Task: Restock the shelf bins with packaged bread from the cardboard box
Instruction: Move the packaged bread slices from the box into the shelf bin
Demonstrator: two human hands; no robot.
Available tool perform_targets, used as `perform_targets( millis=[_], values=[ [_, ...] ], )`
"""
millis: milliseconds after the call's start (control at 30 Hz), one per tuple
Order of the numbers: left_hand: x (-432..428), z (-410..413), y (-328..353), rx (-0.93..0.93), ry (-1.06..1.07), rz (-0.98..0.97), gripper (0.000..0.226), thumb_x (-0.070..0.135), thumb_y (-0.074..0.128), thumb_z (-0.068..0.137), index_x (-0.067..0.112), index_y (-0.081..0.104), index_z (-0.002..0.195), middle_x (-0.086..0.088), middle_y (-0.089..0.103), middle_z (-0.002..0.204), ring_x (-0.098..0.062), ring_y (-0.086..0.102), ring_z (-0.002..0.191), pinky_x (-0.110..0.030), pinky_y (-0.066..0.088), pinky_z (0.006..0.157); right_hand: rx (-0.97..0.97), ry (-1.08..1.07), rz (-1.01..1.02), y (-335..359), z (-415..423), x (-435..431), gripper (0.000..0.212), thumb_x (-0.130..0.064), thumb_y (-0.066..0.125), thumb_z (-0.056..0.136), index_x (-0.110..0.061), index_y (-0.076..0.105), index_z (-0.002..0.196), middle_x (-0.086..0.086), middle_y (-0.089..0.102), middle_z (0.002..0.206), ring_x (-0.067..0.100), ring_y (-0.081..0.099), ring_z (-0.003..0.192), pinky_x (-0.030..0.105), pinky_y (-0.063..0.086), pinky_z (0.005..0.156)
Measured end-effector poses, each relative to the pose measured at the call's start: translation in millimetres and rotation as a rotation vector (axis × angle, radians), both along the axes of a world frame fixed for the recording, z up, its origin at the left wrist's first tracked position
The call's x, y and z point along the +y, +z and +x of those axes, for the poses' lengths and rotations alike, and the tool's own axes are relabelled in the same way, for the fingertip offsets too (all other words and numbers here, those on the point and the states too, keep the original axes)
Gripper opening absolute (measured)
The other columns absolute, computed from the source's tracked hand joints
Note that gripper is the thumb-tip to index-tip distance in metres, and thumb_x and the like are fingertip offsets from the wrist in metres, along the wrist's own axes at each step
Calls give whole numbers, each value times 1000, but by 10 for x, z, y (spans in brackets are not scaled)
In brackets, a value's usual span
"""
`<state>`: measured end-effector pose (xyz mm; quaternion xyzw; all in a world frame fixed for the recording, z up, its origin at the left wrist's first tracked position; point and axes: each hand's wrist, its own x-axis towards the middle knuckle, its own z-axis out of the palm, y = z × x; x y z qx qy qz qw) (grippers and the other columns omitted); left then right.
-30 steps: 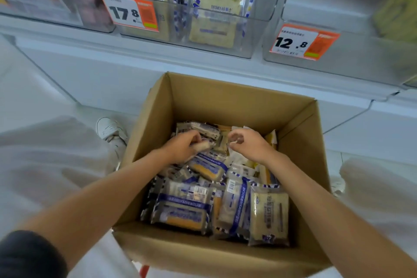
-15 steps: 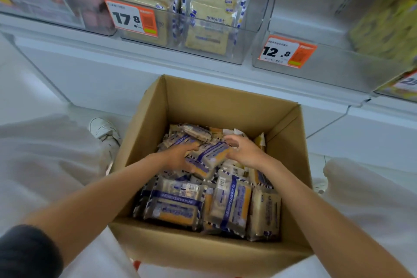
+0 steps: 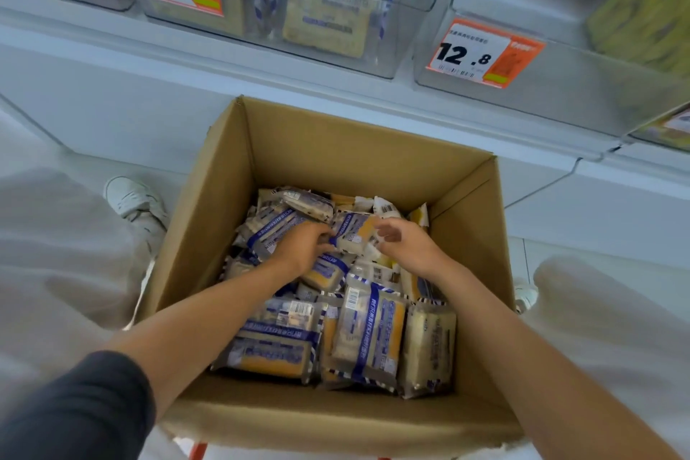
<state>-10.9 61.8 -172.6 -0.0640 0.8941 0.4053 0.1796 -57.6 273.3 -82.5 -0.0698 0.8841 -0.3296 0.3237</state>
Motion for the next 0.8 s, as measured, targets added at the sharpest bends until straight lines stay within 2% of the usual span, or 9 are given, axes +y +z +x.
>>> perform_targets(
  millis=[100,200,267,333,433,500,567,667,800],
  values=[
    [-64,-99,321,77,9,58,13,26,55,100,20,67,100,2,65,91,-16,59,84,-31,43,67,29,-8,-1,96,-7,44,46,-17,59,95,-22,48,140,1,51,139,17,47,129,29,43,99],
    [-208,-193,818,54,98,255,30,20,47,103,17,55,75,-1,56,75,-14,51,71,-28,38,65,37,-154,-106,255,-32,23,65,-26,64,93,-22,33,150,-3,42,145,14,40,134,28,37,101],
    [-315,-174,1157,-82,175,449,25,21,43,105,9,61,91,-10,63,91,-21,59,87,-30,47,81,-33,-262,-251,379,-39,-34,72,-36,69,89,-22,32,150,-6,46,142,13,47,128,32,41,103],
    [-416,-76,1448,-253,213,623,27,23,40,106,9,62,114,-10,69,111,-22,65,102,-37,52,94,-143,-332,-404,506,-16,-125,61,-30,70,88,-17,44,142,1,61,131,17,61,116,36,50,98],
    [-539,139,1797,-368,161,697,34,38,43,103,20,58,128,-7,70,120,-25,67,111,-43,51,98,-212,-342,-561,692,96,-281,37,-16,69,89,-16,55,123,6,67,122,21,67,106,41,55,93],
    [-584,249,1889,-359,192,727,32,35,53,99,18,60,126,-7,71,120,-22,68,110,-41,54,96,-233,-262,-601,737,155,-347,37,-19,69,89,-18,57,123,3,68,122,19,67,108,40,55,93],
    [-621,316,1794,-335,325,752,29,20,61,95,10,61,122,-10,71,118,-21,70,106,-38,57,91,-194,-156,-516,713,199,-346,46,-32,69,89,-20,55,131,0,68,122,18,67,108,40,54,96],
    [-642,359,1527,-342,478,772,32,6,61,93,8,59,125,-13,72,116,-27,70,104,-42,58,88,-94,39,-167,564,230,-192,66,-54,62,87,-25,44,144,-3,58,131,14,57,118,35,46,103],
    [-588,353,1292,-416,511,760,37,-2,54,95,14,56,128,-13,68,122,-33,66,109,-51,54,91,-277,295,185,201,299,-2,83,-45,71,86,-24,27,153,3,45,147,19,45,133,32,40,107]
  ],
)
